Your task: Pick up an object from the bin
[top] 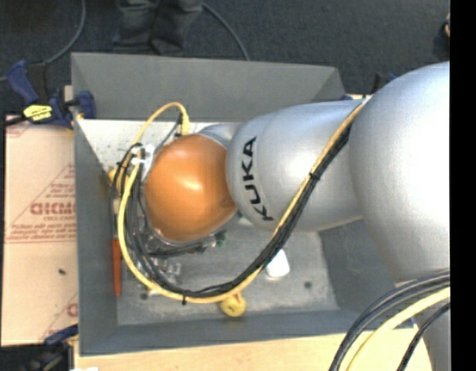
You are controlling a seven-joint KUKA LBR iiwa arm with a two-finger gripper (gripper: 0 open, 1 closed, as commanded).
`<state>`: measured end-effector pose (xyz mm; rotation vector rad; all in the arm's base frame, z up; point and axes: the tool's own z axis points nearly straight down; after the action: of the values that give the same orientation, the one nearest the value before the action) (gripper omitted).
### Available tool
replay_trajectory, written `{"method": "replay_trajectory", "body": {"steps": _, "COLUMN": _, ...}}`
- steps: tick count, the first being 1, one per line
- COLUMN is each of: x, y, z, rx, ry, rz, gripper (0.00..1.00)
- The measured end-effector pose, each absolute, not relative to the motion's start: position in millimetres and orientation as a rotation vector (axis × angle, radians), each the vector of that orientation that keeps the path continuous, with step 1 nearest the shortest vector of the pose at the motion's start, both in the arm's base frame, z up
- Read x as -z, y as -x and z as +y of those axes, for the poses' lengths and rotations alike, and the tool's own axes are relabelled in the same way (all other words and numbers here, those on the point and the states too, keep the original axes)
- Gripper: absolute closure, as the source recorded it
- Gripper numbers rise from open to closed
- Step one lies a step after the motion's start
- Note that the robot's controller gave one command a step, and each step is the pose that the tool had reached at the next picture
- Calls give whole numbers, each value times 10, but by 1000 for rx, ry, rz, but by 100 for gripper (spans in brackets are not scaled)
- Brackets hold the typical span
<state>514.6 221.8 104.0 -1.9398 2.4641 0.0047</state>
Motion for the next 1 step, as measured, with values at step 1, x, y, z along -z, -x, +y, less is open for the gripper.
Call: {"method": "replay_trajectory", "body": {"steps": 1, "x": -1137, "y": -5170, "z": 2223, "rx": -1, "ry": 1933, "rz": 2459, "gripper": 100}}
